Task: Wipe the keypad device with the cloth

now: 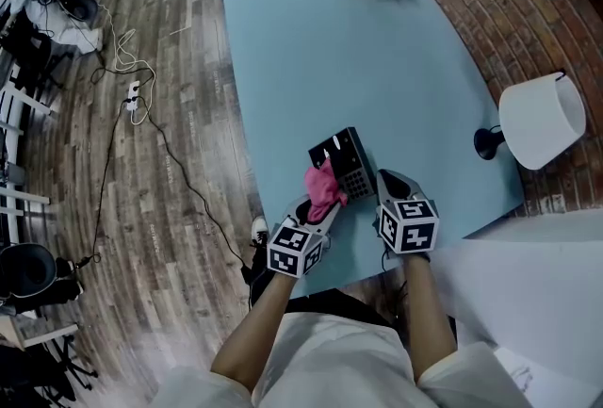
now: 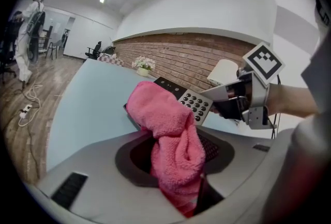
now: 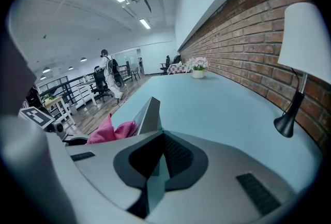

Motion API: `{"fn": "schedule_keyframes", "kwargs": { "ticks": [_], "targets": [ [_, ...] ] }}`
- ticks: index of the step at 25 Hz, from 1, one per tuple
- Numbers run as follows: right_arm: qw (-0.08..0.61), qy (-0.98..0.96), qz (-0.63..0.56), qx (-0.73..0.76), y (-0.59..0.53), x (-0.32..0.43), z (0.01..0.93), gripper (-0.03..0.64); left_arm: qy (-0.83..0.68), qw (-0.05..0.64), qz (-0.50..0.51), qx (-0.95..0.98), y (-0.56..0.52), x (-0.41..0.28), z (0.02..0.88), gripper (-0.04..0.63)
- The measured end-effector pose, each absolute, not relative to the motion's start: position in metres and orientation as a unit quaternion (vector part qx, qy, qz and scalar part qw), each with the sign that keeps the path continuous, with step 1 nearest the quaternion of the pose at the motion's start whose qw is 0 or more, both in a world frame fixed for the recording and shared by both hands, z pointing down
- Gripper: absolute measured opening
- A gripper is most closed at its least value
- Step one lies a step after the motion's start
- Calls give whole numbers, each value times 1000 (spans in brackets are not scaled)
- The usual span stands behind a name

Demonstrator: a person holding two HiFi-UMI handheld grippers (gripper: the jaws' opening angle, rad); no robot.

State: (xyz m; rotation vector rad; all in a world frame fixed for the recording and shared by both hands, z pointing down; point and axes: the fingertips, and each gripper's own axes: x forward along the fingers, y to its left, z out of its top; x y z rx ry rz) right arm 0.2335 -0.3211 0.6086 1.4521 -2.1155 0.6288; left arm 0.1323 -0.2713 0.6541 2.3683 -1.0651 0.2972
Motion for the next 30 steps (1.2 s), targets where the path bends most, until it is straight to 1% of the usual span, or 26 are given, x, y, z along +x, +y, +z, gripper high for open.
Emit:
{"fn": "schedule_keyframes", "kwargs": {
  "ticks": [8, 11, 15, 20, 25, 30],
  "targets": [
    [241, -778, 234, 531, -321, 232, 608, 21, -346, 249, 73, 902, -270, 157, 624, 204],
    [234, -780, 239, 529, -322, 231, 608, 21, -329, 225, 69, 915, -271, 169, 610, 204],
    [224, -785, 250, 521, -321, 234, 611, 21, -323, 195, 92, 922, -283, 180, 602, 210],
    [231, -783, 249, 522, -319, 235, 610, 21, -329, 180, 106, 921, -308, 180, 595, 210],
    [231, -782, 249, 523, -320, 235, 608, 21, -352, 151, 112, 917, -334, 176, 589, 210],
    [232, -781, 251, 523, -321, 236, 610, 21, -368, 149, 104, 912, -359, 170, 589, 212]
  ]
}}
